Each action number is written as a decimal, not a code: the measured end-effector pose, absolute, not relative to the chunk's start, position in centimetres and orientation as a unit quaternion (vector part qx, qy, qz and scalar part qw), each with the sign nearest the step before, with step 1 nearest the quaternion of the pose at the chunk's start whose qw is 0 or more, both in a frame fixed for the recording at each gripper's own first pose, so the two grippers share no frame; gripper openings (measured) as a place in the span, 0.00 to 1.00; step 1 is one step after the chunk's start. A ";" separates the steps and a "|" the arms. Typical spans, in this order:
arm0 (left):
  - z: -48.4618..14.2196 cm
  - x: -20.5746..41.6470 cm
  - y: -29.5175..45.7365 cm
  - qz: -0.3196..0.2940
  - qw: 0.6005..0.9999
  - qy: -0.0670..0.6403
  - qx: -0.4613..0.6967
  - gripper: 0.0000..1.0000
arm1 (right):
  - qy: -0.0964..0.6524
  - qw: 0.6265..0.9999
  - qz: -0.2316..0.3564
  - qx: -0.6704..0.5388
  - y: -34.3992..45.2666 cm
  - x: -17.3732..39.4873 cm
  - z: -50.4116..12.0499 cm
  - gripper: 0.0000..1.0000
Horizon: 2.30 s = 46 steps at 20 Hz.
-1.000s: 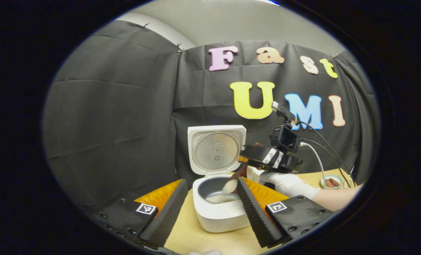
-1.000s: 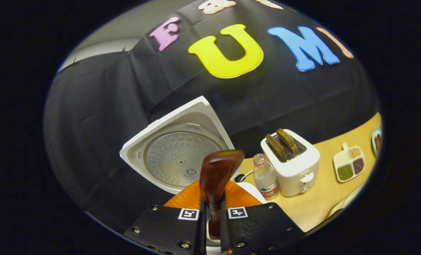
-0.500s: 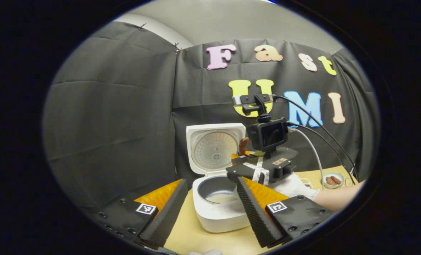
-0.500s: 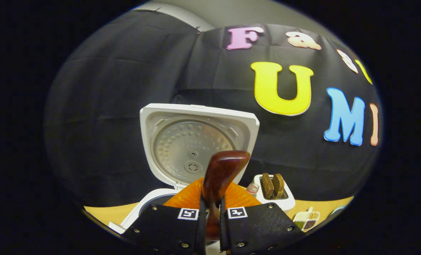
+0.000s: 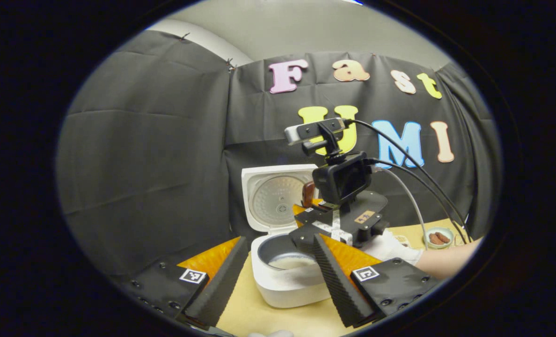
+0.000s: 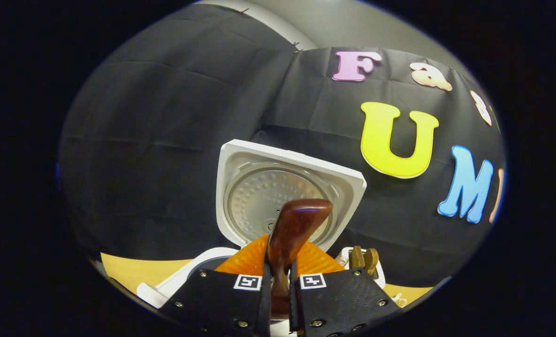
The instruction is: Close the left gripper, press the button to open the rice cooker; take a wooden spoon from the chopstick holder with the right hand, scoop a spoonful of rice and pour it into the rice cooker, then put the wooden spoon back into the chopstick holder.
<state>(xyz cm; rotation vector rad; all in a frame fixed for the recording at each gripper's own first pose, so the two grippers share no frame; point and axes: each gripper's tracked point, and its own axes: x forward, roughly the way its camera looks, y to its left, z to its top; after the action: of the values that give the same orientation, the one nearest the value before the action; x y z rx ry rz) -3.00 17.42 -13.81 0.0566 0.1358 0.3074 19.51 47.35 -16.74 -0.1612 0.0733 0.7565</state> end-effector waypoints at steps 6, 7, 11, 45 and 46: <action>-12.7 -2.8 15.5 0.139 0.988 0.055 0.028 0.99 | 0.202 0.886 0.335 0.248 42.6 20.5 -15.6 0.15; -12.6 -2.9 14.8 0.134 0.989 0.053 0.030 0.99 | 0.207 0.877 0.328 0.283 41.3 20.8 -15.3 0.16; -11.6 -2.1 10.6 0.101 0.993 0.043 0.037 0.99 | 0.186 0.887 0.280 0.316 32.9 22.4 -13.7 0.16; -8.8 0.7 -19.0 0.014 0.996 0.042 0.080 0.96 | 0.199 0.931 -0.062 0.298 -20.3 24.9 -33.5 0.16; -9.0 0.8 -19.0 0.014 0.996 0.045 0.078 0.96 | 0.206 0.933 -0.066 0.289 -20.2 24.8 -34.4 0.16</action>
<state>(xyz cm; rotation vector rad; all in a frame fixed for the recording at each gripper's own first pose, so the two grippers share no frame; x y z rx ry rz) 0.81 -19.02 -9.00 0.1560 0.0903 0.0277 24.78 -20.21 -34.42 0.5910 0.4213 -0.1349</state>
